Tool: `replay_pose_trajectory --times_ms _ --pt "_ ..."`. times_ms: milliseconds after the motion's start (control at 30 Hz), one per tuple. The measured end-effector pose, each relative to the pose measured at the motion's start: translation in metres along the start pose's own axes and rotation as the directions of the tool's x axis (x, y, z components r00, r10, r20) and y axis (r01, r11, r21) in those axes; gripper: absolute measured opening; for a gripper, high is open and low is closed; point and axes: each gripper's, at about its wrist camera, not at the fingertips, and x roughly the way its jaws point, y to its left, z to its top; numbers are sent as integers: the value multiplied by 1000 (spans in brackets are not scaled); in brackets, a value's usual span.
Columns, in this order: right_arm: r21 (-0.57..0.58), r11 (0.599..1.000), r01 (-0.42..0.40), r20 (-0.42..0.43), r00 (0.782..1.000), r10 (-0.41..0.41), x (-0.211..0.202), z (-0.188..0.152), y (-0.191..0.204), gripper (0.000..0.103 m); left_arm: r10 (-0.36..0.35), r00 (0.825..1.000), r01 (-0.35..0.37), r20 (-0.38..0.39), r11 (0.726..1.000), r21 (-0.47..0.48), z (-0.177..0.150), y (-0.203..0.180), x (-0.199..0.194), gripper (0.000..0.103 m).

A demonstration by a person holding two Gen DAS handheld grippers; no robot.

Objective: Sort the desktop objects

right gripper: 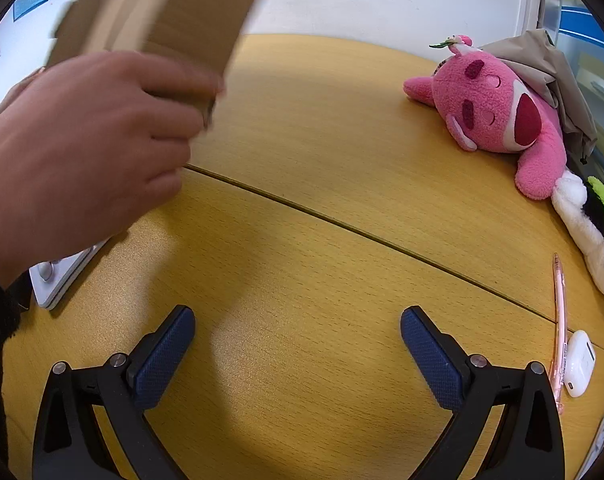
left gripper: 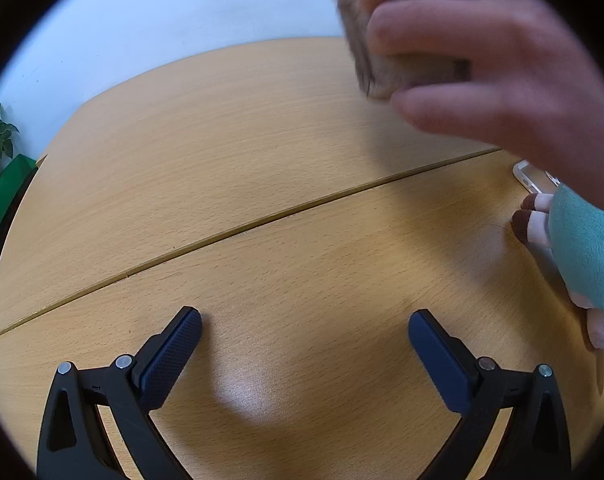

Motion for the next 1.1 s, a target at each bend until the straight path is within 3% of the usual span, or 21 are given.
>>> replay_pose_trajectory --times_ms 833,967,1100 --pt "2 1000 2 1 1000 -2 0 0 0 103 -2 1000 2 0 1000 2 1 0 0 103" --pt "62 997 47 -2 999 -47 4 3 2 103 13 1000 -13 0 1000 -18 4 -1 1 103" --pt "174 976 128 -14 992 -128 9 11 5 103 84 996 -84 -3 990 -117 6 -5 8 103"
